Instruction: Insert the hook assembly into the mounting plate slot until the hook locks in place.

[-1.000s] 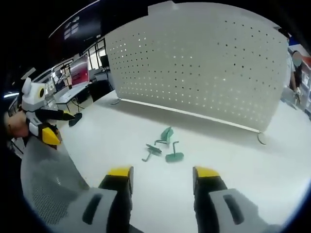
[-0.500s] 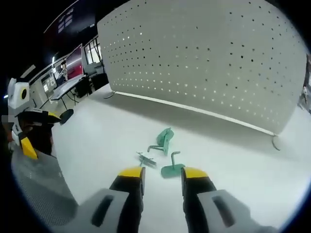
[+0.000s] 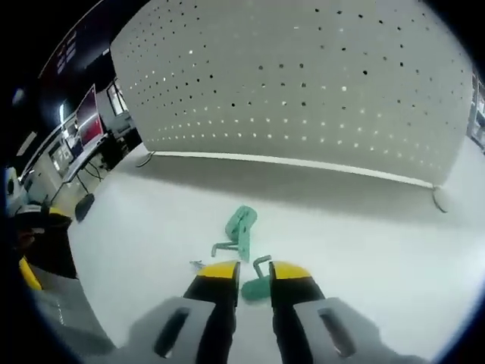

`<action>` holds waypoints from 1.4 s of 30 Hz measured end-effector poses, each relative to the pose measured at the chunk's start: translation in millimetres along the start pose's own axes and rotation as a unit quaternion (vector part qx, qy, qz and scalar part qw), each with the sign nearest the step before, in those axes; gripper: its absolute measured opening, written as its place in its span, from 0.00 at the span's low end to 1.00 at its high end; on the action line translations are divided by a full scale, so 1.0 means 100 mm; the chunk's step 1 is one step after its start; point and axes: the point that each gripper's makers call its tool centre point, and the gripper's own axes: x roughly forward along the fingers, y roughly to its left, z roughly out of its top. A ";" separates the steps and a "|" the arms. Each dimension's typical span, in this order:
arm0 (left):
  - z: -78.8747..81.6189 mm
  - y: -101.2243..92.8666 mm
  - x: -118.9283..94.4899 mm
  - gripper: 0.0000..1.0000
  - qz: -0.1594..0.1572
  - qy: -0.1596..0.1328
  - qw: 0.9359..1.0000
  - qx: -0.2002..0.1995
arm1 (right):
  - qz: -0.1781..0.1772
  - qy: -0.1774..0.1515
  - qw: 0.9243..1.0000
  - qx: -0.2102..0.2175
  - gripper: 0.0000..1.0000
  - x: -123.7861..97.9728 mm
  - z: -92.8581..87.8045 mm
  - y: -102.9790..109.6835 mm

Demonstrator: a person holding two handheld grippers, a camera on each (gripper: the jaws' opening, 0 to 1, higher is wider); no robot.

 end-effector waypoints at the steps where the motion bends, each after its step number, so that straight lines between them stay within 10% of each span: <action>1: 0.00 0.00 -0.01 1.00 0.000 0.000 1.000 -0.001 | -0.004 0.002 1.000 -0.007 0.11 0.01 0.00 -0.01; 25: 0.08 -0.05 -0.04 1.00 -0.009 -0.010 1.000 0.004 | -0.004 -0.005 0.997 -0.079 0.00 -0.03 0.14 0.00; 42: 0.20 0.04 -0.11 1.00 0.013 -0.015 1.000 0.019 | 0.007 -0.085 0.993 -0.084 0.00 -0.42 0.62 0.04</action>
